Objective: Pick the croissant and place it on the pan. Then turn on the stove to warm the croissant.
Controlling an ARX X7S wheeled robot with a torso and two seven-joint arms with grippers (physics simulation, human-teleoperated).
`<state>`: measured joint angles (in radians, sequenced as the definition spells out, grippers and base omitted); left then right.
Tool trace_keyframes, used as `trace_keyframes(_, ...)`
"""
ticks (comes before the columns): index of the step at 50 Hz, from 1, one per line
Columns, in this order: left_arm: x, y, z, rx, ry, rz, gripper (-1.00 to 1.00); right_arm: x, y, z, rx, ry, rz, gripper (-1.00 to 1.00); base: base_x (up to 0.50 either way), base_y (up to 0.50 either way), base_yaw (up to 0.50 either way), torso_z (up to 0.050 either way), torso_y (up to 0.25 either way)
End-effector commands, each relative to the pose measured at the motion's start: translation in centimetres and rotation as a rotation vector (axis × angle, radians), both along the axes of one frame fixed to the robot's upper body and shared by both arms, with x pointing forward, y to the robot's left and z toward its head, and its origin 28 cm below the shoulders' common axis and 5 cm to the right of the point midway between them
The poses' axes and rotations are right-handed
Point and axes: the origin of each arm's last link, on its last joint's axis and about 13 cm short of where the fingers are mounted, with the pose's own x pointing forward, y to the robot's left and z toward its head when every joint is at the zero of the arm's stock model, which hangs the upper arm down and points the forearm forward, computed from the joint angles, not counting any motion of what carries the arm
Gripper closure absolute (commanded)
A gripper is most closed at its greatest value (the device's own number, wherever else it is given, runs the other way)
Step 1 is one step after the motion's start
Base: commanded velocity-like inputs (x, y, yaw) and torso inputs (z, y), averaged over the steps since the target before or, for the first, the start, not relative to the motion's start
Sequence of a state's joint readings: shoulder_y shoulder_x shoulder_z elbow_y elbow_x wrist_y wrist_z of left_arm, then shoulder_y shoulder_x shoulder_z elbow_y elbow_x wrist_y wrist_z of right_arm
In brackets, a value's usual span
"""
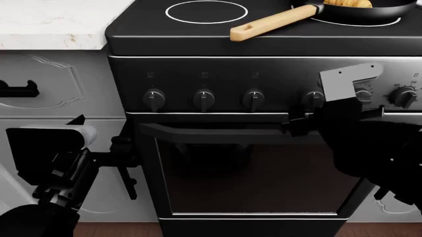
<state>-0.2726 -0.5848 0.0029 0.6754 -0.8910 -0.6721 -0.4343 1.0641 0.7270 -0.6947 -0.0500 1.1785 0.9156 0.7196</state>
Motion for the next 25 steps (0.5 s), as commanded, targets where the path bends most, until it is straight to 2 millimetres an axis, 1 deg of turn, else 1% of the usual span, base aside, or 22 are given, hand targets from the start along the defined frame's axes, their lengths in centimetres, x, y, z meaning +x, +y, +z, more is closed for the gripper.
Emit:
trace_keyframes(1, 0.02, 0.02, -0.02, -0.002, 0.0, 0.001, -1.0, 0.45, -0.04, 0.51, -0.04, -0.014, 0.022, 1.0, 0.01, 0.0, 0.0, 0.0, 0.0)
trace_keyframes(25, -0.06, 0.08, -0.07, -0.007, 0.0, 0.002, -1.0, 0.49, -0.21, 0.68, -0.142, -0.027, 0.043, 1.0, 0.0, 0.0, 0.0, 0.0, 0.0)
